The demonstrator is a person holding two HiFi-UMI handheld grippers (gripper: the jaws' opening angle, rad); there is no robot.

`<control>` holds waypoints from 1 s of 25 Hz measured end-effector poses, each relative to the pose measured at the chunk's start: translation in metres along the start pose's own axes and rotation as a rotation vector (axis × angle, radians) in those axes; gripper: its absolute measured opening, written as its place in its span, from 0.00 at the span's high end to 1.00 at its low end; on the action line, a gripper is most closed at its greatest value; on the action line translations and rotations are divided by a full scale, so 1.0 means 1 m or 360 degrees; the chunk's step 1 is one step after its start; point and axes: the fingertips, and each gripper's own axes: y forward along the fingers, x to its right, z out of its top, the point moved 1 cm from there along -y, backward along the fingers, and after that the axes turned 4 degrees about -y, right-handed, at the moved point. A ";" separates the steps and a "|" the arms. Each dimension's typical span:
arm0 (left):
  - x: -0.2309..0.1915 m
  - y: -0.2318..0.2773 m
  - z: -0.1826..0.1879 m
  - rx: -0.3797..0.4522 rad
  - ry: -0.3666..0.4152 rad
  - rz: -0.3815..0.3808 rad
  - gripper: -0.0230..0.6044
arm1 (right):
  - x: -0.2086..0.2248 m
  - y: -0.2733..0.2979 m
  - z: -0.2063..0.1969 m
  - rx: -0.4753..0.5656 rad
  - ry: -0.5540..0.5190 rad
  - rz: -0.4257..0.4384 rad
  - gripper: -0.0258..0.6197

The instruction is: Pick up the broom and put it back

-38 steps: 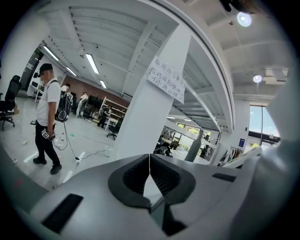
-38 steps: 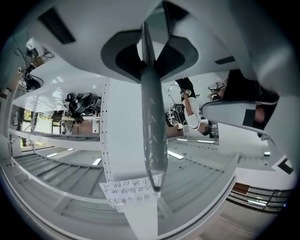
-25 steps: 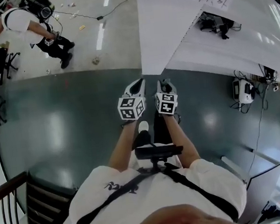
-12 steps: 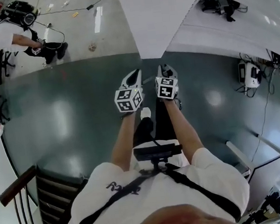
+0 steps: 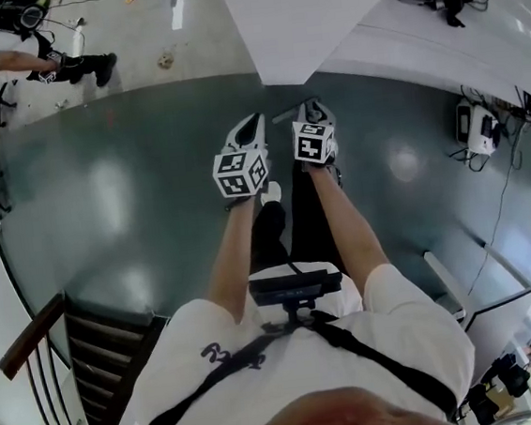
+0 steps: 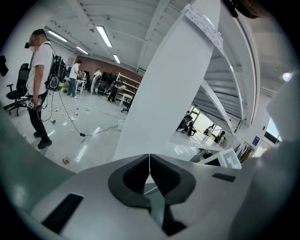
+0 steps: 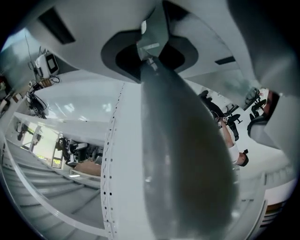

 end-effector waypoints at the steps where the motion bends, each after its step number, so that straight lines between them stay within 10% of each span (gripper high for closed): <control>1: -0.001 0.002 -0.003 -0.0007 -0.0004 0.0003 0.94 | -0.001 0.005 -0.004 -0.0018 -0.0002 0.0007 0.82; 25: -0.023 0.045 -0.024 -0.0073 -0.0078 0.0010 0.94 | -0.013 0.131 0.066 0.0001 -0.0079 0.0166 0.82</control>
